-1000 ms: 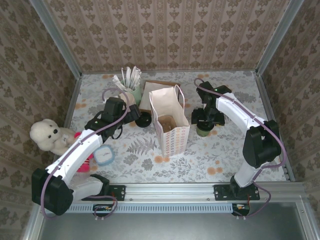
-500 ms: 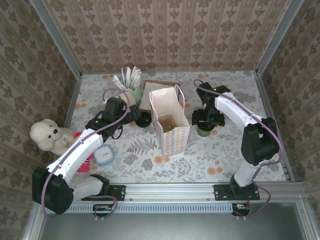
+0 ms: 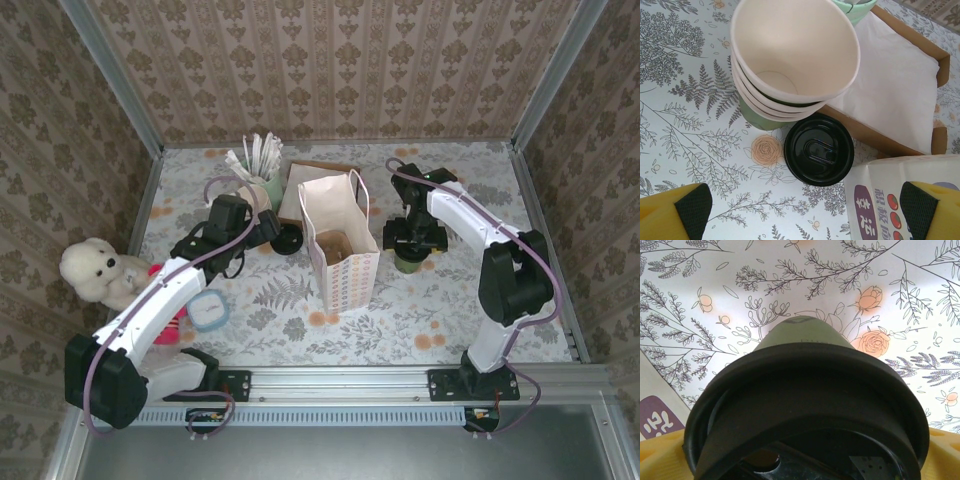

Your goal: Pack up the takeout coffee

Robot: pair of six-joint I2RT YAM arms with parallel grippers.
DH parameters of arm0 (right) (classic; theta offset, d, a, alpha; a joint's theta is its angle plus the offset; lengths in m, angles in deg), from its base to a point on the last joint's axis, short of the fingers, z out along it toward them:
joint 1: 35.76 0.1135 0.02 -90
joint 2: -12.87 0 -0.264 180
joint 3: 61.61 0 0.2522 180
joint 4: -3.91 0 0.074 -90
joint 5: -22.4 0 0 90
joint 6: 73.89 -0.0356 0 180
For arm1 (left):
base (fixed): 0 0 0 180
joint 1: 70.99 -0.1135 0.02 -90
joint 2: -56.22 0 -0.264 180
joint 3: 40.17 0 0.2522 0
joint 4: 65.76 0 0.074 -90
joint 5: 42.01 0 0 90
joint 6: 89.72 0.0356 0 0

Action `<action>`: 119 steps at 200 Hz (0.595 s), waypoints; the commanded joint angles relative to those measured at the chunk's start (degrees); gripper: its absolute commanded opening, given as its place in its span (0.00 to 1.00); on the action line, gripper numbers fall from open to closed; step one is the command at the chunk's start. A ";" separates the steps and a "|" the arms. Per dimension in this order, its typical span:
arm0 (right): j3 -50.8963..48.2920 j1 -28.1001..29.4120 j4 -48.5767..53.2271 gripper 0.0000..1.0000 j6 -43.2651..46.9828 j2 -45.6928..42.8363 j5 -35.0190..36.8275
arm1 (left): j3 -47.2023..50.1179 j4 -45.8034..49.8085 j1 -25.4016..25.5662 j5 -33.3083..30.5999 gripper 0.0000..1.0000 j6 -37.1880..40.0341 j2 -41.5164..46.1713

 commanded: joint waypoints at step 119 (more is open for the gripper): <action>1.02 -0.26 5.90 0.69 4.58 -5.74 1.31 | -1.30 1.61 -0.68 0.68 1.00 1.78 2.37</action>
